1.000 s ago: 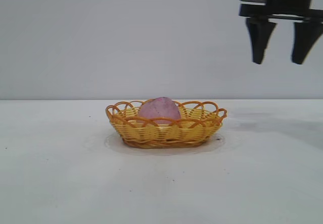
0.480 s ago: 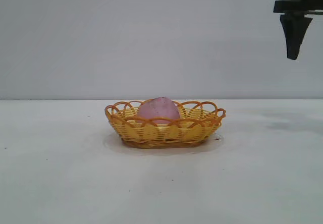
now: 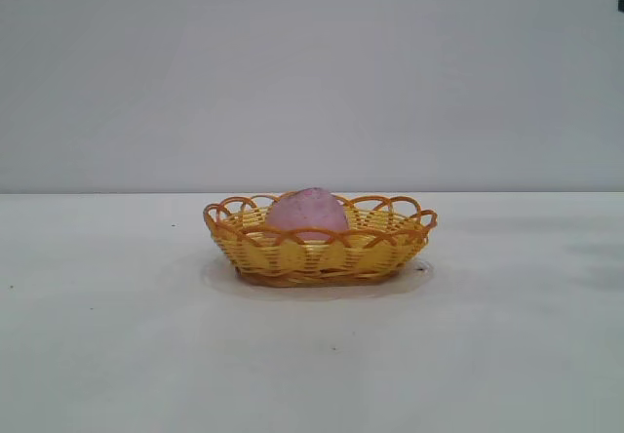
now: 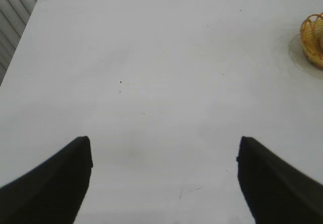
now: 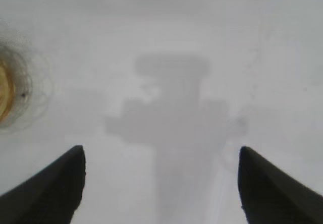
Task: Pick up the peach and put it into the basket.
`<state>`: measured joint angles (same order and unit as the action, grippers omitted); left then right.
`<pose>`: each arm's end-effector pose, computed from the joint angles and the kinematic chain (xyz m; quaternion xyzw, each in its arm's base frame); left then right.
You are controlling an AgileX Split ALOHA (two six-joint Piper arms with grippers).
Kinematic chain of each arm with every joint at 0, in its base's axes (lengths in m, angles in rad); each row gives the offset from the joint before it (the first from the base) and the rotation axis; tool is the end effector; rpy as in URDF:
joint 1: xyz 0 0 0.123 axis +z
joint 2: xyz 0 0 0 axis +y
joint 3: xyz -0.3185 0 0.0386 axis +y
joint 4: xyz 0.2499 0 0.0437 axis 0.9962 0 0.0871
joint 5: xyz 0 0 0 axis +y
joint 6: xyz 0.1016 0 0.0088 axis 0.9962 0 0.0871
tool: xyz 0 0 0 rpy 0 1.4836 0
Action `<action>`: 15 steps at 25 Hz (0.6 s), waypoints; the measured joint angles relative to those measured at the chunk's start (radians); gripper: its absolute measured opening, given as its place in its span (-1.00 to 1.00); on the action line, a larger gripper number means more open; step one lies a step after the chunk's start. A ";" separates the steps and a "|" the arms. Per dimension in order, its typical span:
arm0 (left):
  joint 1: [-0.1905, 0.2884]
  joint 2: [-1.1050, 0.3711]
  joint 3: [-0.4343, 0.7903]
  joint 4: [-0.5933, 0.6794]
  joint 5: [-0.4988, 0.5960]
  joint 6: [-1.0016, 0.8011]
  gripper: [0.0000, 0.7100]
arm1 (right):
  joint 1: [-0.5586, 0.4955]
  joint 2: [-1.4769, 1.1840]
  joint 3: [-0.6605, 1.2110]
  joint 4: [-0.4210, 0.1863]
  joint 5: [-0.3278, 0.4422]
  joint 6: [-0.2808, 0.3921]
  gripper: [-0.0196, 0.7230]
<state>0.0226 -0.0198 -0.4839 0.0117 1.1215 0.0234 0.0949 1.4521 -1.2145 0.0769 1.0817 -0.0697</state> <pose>-0.0335 0.0003 0.2625 -0.0001 0.8678 0.0173 0.4967 0.2857 0.0341 0.3315 -0.0689 0.9826 0.0386 0.1679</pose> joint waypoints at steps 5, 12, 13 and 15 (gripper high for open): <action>0.000 0.000 0.000 0.000 0.000 0.000 0.61 | 0.000 -0.289 0.219 0.000 -0.007 0.002 0.48; 0.000 0.000 0.000 0.000 0.000 0.000 0.61 | 0.000 -0.722 0.440 0.000 0.016 0.012 0.48; 0.000 0.000 0.000 0.000 0.000 0.000 0.61 | 0.000 -0.785 0.466 0.000 0.020 0.018 0.48; 0.000 0.000 0.000 0.000 0.000 0.000 0.61 | 0.000 -0.894 0.510 0.000 0.024 0.025 0.48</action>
<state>0.0226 -0.0198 -0.4839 0.0117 1.1215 0.0234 0.0949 0.5577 -0.7041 0.0769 1.1054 -0.0446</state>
